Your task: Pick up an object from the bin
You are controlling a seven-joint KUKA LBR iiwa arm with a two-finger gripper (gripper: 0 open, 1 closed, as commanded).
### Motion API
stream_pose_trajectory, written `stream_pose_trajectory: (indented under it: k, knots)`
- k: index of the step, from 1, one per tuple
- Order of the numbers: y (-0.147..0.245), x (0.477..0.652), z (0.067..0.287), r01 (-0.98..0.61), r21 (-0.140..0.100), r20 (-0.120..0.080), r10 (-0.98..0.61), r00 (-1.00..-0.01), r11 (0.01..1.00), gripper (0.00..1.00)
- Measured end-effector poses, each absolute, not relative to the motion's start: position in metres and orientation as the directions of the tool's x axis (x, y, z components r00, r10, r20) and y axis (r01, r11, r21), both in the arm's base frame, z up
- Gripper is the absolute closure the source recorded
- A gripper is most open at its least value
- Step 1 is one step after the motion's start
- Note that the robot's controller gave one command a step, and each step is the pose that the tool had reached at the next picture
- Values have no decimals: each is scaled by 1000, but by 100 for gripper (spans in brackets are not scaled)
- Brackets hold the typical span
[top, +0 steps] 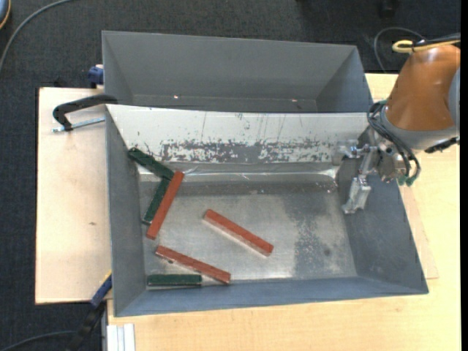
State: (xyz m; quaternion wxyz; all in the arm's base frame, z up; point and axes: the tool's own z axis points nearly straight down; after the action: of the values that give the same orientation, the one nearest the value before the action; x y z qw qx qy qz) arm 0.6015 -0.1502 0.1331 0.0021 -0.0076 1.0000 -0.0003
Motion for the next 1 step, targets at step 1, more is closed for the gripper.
stream_pose_trajectory:
  k: [1]
  knots:
    - [-85, 595, 88, 109, 5, 3, 109, -994, 994, 0]
